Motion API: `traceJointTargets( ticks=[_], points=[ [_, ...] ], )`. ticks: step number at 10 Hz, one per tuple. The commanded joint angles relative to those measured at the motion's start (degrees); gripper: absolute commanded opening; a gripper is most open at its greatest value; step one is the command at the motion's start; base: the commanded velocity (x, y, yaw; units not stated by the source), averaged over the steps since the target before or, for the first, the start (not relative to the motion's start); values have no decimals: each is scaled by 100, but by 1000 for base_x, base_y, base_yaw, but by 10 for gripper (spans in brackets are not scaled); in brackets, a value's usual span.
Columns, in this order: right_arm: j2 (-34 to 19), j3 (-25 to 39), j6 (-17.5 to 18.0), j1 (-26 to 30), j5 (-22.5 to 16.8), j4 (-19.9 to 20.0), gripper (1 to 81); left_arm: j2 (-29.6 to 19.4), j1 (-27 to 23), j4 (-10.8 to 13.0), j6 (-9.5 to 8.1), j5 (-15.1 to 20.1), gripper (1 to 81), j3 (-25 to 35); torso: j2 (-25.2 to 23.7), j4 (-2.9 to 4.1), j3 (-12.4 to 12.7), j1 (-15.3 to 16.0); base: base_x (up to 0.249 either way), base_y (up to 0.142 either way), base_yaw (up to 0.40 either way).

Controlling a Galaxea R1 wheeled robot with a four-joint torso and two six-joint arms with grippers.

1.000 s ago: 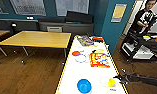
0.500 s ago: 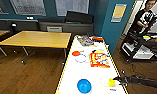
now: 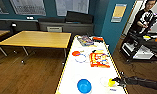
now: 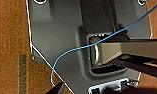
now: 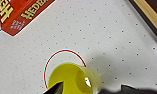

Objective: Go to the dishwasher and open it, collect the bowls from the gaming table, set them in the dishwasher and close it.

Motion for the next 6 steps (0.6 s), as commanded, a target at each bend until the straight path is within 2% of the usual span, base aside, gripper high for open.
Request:
traceJointTargets(
  ticks=[1, 3, 4, 6],
  points=[
    [-96, -84, 30, 614, -19, 82, 811, -11, -82, -36, 15, 391, 811, 1, 0, 0, 0, 0, 0, 0, 0],
    [-69, -93, 30, 490, 17, 134, 811, -11, -82, -36, 15, 391, 811, 1, 0, 0, 0, 0, 0, 0, 0],
    [-78, -93, 30, 402, 200, 152, 811, -19, -82, -36, 15, 391, 811, 1, 0, 0, 0, 0, 0, 0, 0],
    [-52, -110, 21, 287, 272, 213, 811, -20, -82, -36, 15, 391, 811, 1, 0, 0, 0, 0, 0, 0, 0]
  ],
)
